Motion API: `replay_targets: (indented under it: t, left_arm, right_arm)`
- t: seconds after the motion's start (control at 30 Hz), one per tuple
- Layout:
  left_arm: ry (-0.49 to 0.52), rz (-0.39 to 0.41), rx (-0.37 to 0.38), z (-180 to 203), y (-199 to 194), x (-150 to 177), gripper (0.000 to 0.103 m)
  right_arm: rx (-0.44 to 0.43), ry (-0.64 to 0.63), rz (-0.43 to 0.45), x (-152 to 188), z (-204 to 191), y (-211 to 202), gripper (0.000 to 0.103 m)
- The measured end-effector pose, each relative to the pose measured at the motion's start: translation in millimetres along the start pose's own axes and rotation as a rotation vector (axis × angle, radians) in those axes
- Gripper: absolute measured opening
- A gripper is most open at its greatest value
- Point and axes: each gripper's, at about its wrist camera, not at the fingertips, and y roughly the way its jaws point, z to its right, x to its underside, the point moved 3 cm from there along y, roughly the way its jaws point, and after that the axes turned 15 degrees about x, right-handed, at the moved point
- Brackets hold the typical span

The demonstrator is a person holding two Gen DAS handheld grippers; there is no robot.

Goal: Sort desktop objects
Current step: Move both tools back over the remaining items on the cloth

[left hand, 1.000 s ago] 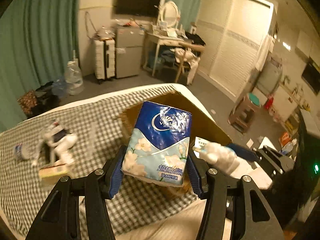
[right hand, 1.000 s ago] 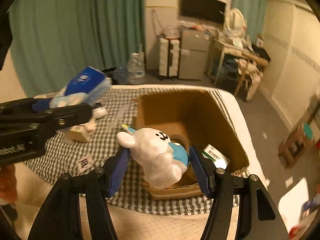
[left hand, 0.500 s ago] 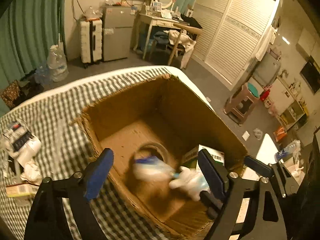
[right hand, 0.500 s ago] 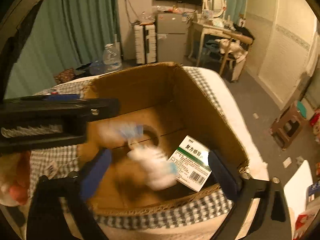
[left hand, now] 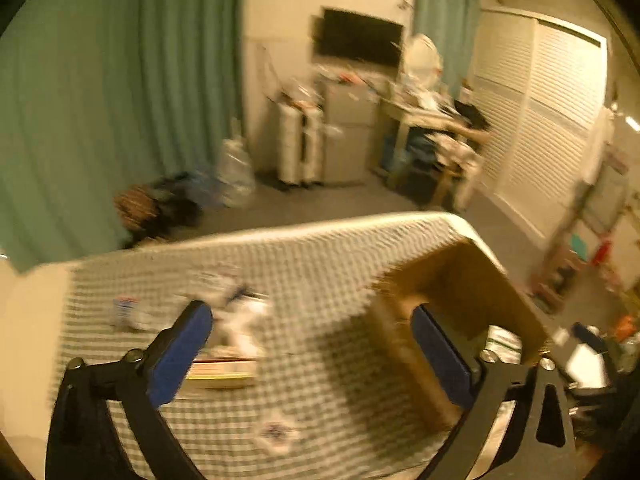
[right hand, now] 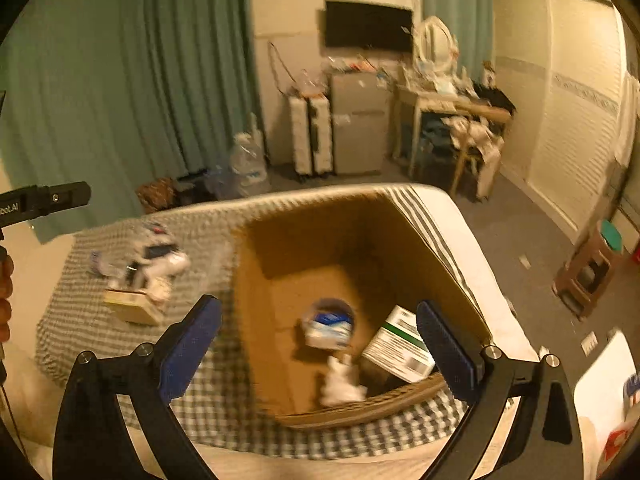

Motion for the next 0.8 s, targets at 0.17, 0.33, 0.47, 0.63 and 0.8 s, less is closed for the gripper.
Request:
replay_targets:
  t: [0.17,0.33,0.47,0.63,0.8]
  left_arm:
    - [0.014,0.076,-0.129,-40.9,-73.8,24.8,0.103]
    - [-0.045,0.077,-0.232,-77.8,-98.1,82.7,0.103]
    - [-0.121,0.053,-0.240,-107.0,-79.9,133.5,0.103]
    - [-0.065,-0.032,-0.256,-131.1,-30.5,172.6,0.103]
    - [-0.038,-0.050,-0.155,-140.1,19.6,166.7,0.103]
  right_arm:
    - [-0.118,-0.019,0.114,-6.5,-46.9,-57.9,0.099]
    - [-0.265,-0.045,0.135,3.1,-95.4,-81.9,0.099]
    - [-0.279,-0.143,0.120,23.9,-133.5,-71.3,0.099]
    - [-0.255,-0.238,0.082,48.7,-165.3,-37.8,0.099]
    - [-0.264,-0.265,0.012,62.5,-188.5,2.3,0.099]
